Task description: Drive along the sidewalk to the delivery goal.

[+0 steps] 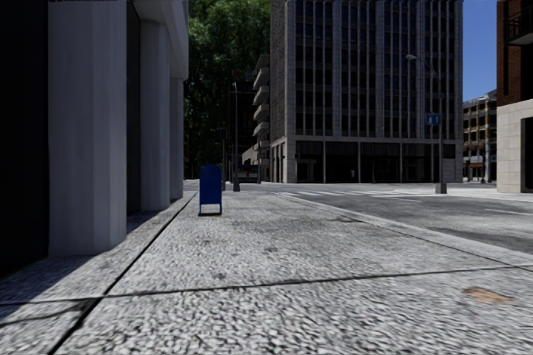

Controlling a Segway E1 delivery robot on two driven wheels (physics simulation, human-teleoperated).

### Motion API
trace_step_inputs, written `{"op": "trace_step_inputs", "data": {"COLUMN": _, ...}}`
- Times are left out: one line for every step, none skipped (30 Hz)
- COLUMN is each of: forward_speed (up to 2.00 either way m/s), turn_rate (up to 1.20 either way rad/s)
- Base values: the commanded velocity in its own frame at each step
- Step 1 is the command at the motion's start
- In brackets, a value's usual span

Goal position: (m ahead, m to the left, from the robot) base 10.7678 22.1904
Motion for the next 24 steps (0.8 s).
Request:
{"op": "trace_step_inputs", "data": {"forward_speed": 2.0, "turn_rate": -0.27}}
{"op": "trace_step_inputs", "data": {"forward_speed": 2.0, "turn_rate": -0.27}}
{"op": "trace_step_inputs", "data": {"forward_speed": 2.0, "turn_rate": -0.27}}
{"op": "trace_step_inputs", "data": {"forward_speed": 2.0, "turn_rate": -0.27}}
{"op": "trace_step_inputs", "data": {"forward_speed": 2.0, "turn_rate": -0.27}}
{"op": "trace_step_inputs", "data": {"forward_speed": 2.0, "turn_rate": -0.27}}
{"op": "trace_step_inputs", "data": {"forward_speed": 2.0, "turn_rate": -0.27}}
{"op": "trace_step_inputs", "data": {"forward_speed": 2.0, "turn_rate": -0.27}}
{"op": "trace_step_inputs", "data": {"forward_speed": 2.0, "turn_rate": -0.27}}
{"op": "trace_step_inputs", "data": {"forward_speed": 2.0, "turn_rate": -0.27}}
{"op": "trace_step_inputs", "data": {"forward_speed": 2.0, "turn_rate": -0.23}}
{"op": "trace_step_inputs", "data": {"forward_speed": 2.0, "turn_rate": -0.04}}
{"op": "trace_step_inputs", "data": {"forward_speed": 2.0, "turn_rate": 0.0}}
{"op": "trace_step_inputs", "data": {"forward_speed": 2.0, "turn_rate": 0.0}}
{"op": "trace_step_inputs", "data": {"forward_speed": 2.0, "turn_rate": 0.0}}
{"op": "trace_step_inputs", "data": {"forward_speed": 2.0, "turn_rate": 0.0}}
{"op": "trace_step_inputs", "data": {"forward_speed": 2.0, "turn_rate": 0.0}}
{"op": "trace_step_inputs", "data": {"forward_speed": 2.0, "turn_rate": 0.0}}
{"op": "trace_step_inputs", "data": {"forward_speed": 2.0, "turn_rate": 0.0}}
{"op": "trace_step_inputs", "data": {"forward_speed": 2.0, "turn_rate": 0.0}}
{"op": "trace_step_inputs", "data": {"forward_speed": 2.0, "turn_rate": 0.0}}
{"op": "trace_step_inputs", "data": {"forward_speed": 2.0, "turn_rate": 0.0}}
{"op": "trace_step_inputs", "data": {"forward_speed": 2.0, "turn_rate": 0.0}}
{"op": "trace_step_inputs", "data": {"forward_speed": 2.0, "turn_rate": 0.0}}
